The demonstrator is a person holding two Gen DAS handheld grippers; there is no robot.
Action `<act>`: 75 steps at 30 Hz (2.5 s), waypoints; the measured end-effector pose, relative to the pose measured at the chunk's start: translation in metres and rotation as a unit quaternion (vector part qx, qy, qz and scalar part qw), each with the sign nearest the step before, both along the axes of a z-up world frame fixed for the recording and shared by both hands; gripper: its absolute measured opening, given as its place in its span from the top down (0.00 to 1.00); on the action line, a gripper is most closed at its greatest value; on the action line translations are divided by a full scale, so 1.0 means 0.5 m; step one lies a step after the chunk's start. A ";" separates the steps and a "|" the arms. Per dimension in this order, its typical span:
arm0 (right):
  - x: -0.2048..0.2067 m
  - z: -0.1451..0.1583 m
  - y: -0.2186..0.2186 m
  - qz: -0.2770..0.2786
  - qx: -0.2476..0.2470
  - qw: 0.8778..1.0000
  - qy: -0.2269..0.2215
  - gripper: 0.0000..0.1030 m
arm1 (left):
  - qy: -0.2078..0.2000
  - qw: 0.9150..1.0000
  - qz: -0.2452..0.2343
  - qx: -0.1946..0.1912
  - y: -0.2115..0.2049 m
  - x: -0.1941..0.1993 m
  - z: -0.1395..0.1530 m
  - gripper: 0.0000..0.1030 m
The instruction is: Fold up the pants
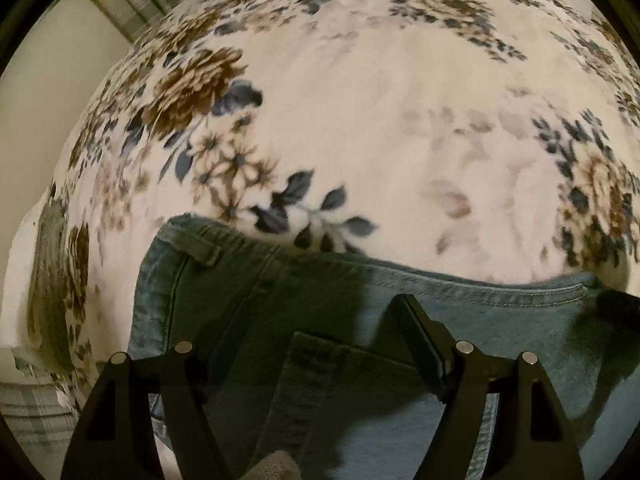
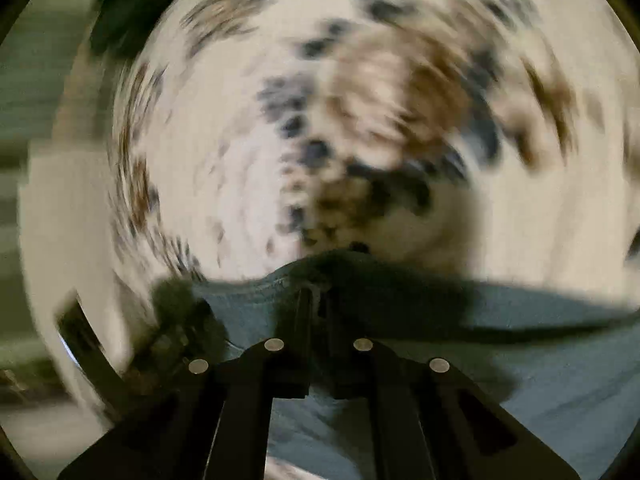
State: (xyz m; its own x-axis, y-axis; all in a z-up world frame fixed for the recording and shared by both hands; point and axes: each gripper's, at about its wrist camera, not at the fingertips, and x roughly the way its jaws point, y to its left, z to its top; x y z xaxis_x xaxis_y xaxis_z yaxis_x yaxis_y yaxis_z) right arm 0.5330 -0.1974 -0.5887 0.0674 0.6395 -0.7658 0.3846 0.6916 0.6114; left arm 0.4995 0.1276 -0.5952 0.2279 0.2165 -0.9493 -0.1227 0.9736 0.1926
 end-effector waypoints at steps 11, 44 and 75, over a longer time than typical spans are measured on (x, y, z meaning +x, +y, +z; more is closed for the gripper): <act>-0.158 0.182 -0.118 -0.064 -0.112 0.989 -0.074 0.26 | -0.018 0.999 -0.030 -0.036 -0.061 -0.064 0.088 0.28; -0.709 -0.043 -0.858 -0.437 -0.018 0.890 -0.127 0.85 | 0.051 0.972 -0.227 -0.023 -0.813 -0.319 0.011 0.28; -0.380 0.249 -0.229 -0.156 -0.196 0.945 -0.212 0.94 | 0.000 0.995 -0.093 -0.038 -0.306 -0.254 0.157 0.28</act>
State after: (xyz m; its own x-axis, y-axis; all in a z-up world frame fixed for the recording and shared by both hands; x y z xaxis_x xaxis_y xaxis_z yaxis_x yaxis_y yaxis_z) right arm 0.3431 -0.3119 -0.4644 0.5597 0.2103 -0.8015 0.3847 0.7907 0.4761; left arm 0.3727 -0.0254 -0.5170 0.2576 0.0987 -0.9612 0.0608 0.9911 0.1181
